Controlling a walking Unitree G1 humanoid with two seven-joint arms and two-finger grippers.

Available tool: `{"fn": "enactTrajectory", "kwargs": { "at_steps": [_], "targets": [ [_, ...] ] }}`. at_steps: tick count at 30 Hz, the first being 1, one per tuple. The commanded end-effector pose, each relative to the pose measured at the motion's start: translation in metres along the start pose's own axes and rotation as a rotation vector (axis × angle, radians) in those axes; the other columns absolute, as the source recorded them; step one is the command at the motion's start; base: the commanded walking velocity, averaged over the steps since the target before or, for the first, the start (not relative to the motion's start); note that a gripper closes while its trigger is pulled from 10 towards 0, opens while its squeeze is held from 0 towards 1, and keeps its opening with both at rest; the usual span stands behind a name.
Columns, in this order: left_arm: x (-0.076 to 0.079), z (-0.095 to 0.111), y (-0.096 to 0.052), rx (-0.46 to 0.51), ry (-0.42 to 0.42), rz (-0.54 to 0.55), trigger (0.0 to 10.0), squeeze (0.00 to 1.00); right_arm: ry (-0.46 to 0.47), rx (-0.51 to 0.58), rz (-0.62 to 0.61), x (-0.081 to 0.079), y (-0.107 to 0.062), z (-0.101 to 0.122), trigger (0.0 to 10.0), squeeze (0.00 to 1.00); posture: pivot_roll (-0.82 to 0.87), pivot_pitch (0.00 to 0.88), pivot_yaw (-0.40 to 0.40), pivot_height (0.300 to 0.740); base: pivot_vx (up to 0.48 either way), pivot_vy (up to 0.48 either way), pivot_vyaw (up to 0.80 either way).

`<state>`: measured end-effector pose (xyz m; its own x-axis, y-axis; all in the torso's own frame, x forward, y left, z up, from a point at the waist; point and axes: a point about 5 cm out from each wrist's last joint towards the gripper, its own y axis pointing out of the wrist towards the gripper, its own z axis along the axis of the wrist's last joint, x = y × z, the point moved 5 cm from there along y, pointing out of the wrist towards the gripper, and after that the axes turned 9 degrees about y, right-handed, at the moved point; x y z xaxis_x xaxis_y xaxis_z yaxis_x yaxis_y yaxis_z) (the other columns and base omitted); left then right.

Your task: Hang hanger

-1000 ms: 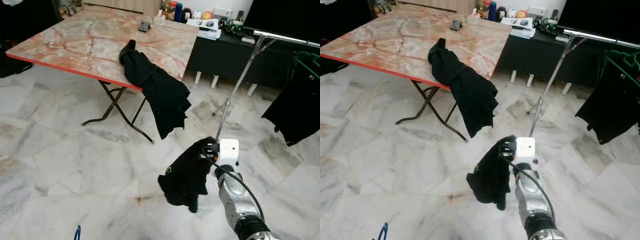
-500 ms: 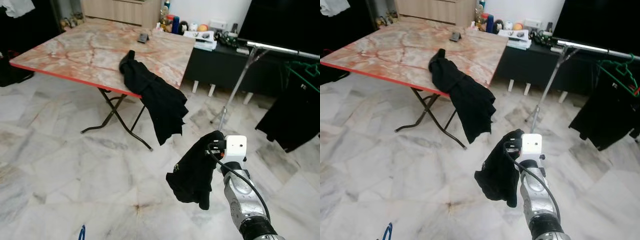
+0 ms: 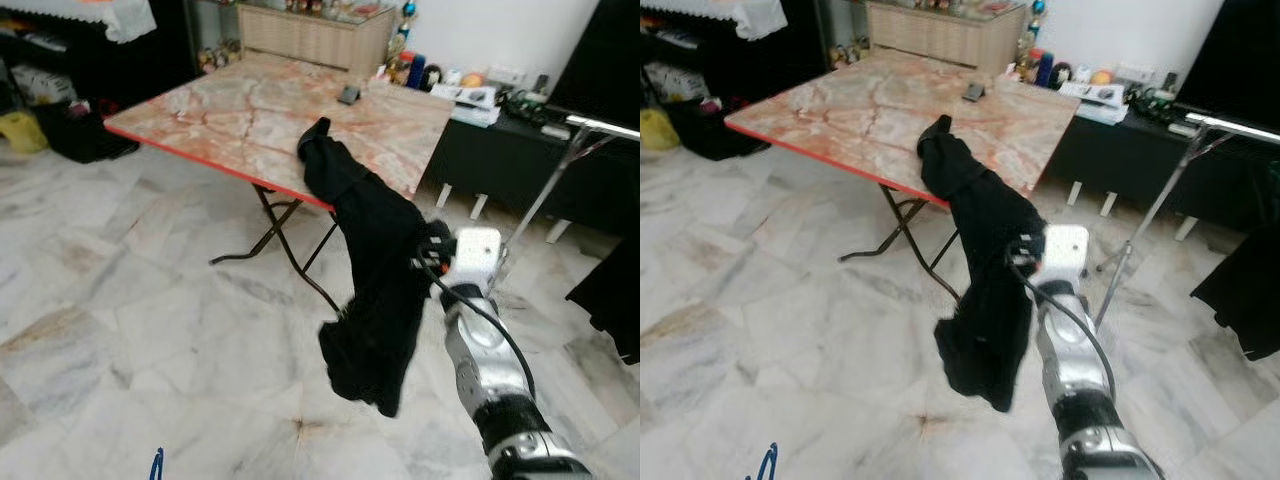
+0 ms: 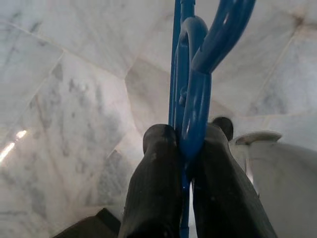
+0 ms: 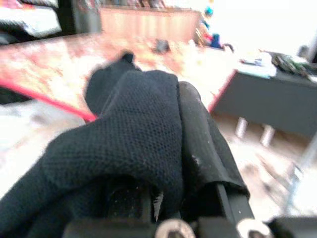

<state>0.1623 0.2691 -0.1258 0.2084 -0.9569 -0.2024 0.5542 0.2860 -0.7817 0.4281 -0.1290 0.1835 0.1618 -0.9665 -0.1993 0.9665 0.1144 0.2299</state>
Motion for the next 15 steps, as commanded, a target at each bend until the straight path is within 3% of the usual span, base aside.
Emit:
{"fn": "enactTrajectory", "kwargs": {
  "at_steps": [1, 4, 10, 15],
  "targets": [
    [0.006, -0.001, 0.000, -0.003, -0.012, -0.006, 10.0, 0.00, -0.011, 0.063, -0.007, 0.004, 0.008, 0.022, 10.0, 0.00, 0.04, 0.099, -0.090, 0.740, 0.307, 0.000, 0.00],
    [0.006, 0.000, 0.000, -0.001, -0.015, -0.005, 10.0, 0.00, -0.015, 0.076, 0.002, 0.000, 0.012, 0.028, 10.0, 0.00, 0.04, 0.103, -0.092, 0.740, 0.311, 0.000, 0.00],
    [0.008, 0.001, 0.000, 0.005, -0.026, -0.002, 10.0, 0.00, 0.013, 0.132, 0.057, -0.030, 0.033, 0.056, 10.0, 0.00, 0.05, 0.126, -0.097, 0.740, 0.309, 0.000, 0.00],
    [0.008, 0.000, 0.000, 0.004, -0.032, 0.002, 10.0, 0.00, 0.009, 0.144, 0.086, -0.042, 0.042, 0.069, 10.0, 0.00, 0.05, 0.131, -0.097, 0.740, 0.311, 0.000, 0.00]
  ]
}}
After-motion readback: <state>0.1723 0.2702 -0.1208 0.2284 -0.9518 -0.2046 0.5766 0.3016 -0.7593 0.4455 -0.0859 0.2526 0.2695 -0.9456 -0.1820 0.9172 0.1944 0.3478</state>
